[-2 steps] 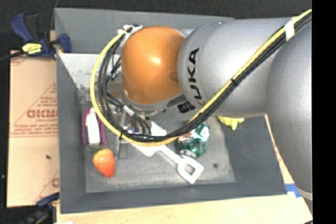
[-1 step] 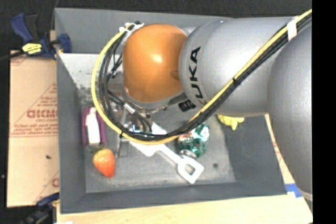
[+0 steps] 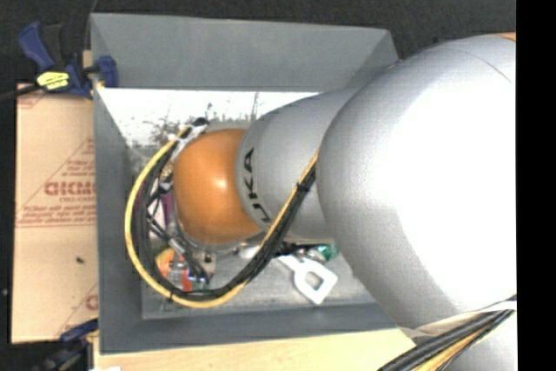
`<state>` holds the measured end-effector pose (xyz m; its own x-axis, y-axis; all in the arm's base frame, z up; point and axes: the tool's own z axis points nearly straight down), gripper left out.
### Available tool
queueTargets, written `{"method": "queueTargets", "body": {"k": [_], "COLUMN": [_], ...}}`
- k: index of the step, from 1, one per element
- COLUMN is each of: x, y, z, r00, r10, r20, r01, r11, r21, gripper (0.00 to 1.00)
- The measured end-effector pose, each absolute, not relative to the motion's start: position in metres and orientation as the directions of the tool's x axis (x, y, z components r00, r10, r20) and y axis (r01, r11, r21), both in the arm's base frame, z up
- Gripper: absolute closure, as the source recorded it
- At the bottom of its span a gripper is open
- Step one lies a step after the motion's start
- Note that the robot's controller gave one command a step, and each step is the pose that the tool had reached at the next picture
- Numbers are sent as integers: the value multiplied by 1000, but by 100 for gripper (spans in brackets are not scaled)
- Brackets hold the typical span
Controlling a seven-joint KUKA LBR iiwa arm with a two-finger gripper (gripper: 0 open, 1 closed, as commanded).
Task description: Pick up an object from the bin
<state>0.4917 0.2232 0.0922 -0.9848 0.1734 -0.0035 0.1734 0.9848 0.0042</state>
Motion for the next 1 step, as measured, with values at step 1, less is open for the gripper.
{"method": "queueTargets", "body": {"k": [1], "x": [479], "y": [223], "z": [70], "r00": [-968], "r10": [249], "r20": [-7], "r01": [249], "r11": [968], "r21": [6], "gripper": [0]}}
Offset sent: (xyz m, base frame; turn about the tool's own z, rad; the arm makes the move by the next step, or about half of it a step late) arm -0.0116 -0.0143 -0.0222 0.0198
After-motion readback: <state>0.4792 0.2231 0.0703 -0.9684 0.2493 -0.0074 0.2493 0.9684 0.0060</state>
